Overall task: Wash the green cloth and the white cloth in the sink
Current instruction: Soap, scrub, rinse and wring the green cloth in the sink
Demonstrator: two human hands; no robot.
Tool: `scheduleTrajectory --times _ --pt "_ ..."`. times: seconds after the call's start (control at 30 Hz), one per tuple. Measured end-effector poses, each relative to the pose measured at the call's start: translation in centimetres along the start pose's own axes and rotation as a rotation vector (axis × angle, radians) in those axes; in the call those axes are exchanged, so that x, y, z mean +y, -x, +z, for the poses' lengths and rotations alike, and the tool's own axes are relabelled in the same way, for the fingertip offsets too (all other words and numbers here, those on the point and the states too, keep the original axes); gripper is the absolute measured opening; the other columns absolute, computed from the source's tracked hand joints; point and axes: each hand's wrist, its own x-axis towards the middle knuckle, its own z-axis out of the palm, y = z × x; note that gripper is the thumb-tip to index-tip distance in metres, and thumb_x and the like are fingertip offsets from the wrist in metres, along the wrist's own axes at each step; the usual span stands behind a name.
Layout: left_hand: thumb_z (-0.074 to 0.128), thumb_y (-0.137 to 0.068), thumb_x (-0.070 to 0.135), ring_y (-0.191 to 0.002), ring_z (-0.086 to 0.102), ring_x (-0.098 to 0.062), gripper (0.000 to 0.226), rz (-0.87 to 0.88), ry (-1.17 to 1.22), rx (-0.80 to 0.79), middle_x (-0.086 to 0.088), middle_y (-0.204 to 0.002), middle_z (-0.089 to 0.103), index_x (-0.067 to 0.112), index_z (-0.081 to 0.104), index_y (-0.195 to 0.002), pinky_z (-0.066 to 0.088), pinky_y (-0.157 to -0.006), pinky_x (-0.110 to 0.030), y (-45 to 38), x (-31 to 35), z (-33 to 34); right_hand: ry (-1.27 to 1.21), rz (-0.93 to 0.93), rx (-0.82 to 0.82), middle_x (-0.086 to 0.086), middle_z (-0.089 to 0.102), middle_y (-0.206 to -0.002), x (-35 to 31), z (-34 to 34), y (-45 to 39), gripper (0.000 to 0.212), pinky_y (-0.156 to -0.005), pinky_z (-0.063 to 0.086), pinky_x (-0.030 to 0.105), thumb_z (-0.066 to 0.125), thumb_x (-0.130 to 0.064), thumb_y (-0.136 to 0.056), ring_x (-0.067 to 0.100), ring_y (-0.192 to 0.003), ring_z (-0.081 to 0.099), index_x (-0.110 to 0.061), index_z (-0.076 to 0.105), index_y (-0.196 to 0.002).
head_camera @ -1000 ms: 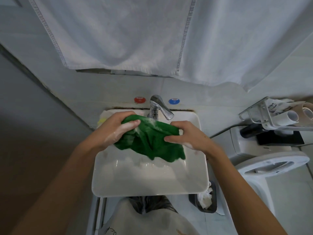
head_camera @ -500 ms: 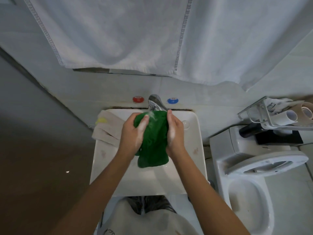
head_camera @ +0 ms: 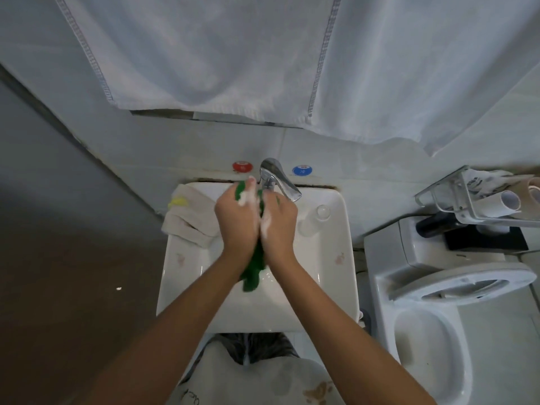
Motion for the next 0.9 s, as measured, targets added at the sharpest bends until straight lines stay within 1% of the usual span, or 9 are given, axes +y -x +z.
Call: scheduleTrajectory --times 0.1,0.2,0.27,0.33,0.4,0.5,0.67,0.8,0.9 --pt "0.055 -0.094 0.018 -0.043 0.042 -0.001 0.040 0.005 -0.013 0.010 0.009 -0.046 0.046 0.021 0.045 -0.055 0.035 -0.053 -0.022 -0.1 0.1 -0.2 0.042 0.026 -0.050 0.000 0.043 -0.054 0.5 -0.4 0.0 0.037 -0.050 0.034 0.025 0.045 -0.004 -0.094 0.007 -0.048 0.039 -0.014 0.045 -0.058" --pt "0.055 -0.094 0.022 -0.052 0.052 0.005 0.030 0.120 -0.030 -0.075 0.012 -0.057 0.051 0.021 0.052 -0.064 0.039 -0.056 -0.010 3.6 0.4 0.0 0.037 0.076 -0.065 -0.008 0.048 -0.057 0.3 -0.9 -1.5 0.034 -0.050 0.043 0.022 0.044 -0.008 -0.097 0.003 -0.046 0.047 -0.017 0.048 -0.065" --pt "0.054 -0.095 0.022 -0.050 0.049 0.000 0.033 0.086 -0.051 -0.054 0.009 -0.056 0.050 0.022 0.051 -0.062 0.041 -0.056 -0.017 1.6 0.3 -0.2 0.027 0.072 -0.064 -0.009 0.042 -0.051 0.5 -0.6 -0.5 0.037 -0.049 0.036 0.023 0.044 -0.007 -0.096 0.006 -0.046 0.039 -0.016 0.043 -0.060" --pt "0.054 -0.094 0.021 -0.049 0.043 -0.007 0.038 -0.026 -0.021 -0.014 0.005 -0.053 0.047 0.020 0.048 -0.056 0.038 -0.056 -0.026 -0.9 0.6 -0.5 0.058 0.043 -0.089 -0.007 0.039 -0.051 0.6 -0.5 1.0 0.038 -0.050 0.032 0.021 0.045 -0.005 -0.094 0.008 -0.050 0.035 -0.016 0.040 -0.057" --pt "0.053 -0.095 0.022 -0.048 0.043 -0.003 0.037 -0.024 -0.024 -0.020 0.006 -0.054 0.048 0.019 0.049 -0.058 0.037 -0.055 -0.021 -0.2 0.7 -0.3 0.056 0.052 -0.078 -0.006 0.038 -0.050 0.1 -0.6 0.4 0.038 -0.049 0.032 0.022 0.044 -0.005 -0.093 0.009 -0.049 0.035 -0.016 0.041 -0.057" --pt "0.052 -0.096 0.024 -0.054 0.050 0.001 0.027 0.102 -0.088 -0.076 0.007 -0.061 0.053 0.015 0.055 -0.071 0.038 -0.056 -0.011 2.9 0.8 0.5 -0.087 0.145 0.012 -0.004 0.040 -0.050 -0.5 -0.5 -1.5 0.034 -0.050 0.033 0.026 0.045 -0.009 -0.091 0.011 -0.049 0.036 -0.016 0.042 -0.058" --pt "0.051 -0.096 0.026 -0.047 0.044 -0.001 0.040 0.025 -0.103 0.013 0.006 -0.054 0.047 0.022 0.046 -0.057 0.033 -0.050 -0.015 -1.7 1.8 -0.3 0.006 0.027 -0.065 0.009 0.044 -0.062 -0.1 -0.1 1.5 0.027 -0.056 0.034 0.030 0.047 -0.012 -0.095 0.017 -0.059 0.041 -0.009 0.050 -0.068" --pt "0.052 -0.095 0.028 -0.055 0.052 0.000 0.029 0.193 -0.153 -0.098 0.008 -0.061 0.055 0.013 0.057 -0.071 0.040 -0.055 -0.012 2.2 0.8 -0.1 -0.089 0.135 0.018 -0.006 0.048 -0.050 -0.5 -0.3 -0.7 0.036 -0.053 0.037 0.027 0.044 -0.010 -0.098 0.010 -0.050 0.044 -0.015 0.050 -0.062" --pt "0.050 -0.096 0.028 -0.051 0.048 -0.003 0.035 0.113 -0.143 -0.059 0.007 -0.056 0.051 0.018 0.051 -0.063 0.038 -0.055 -0.021 -0.7 1.3 -0.5 -0.026 0.063 -0.053 0.001 0.048 -0.059 -0.1 0.0 1.0 0.033 -0.056 0.037 0.029 0.044 -0.014 -0.096 0.014 -0.058 0.044 -0.015 0.049 -0.064"
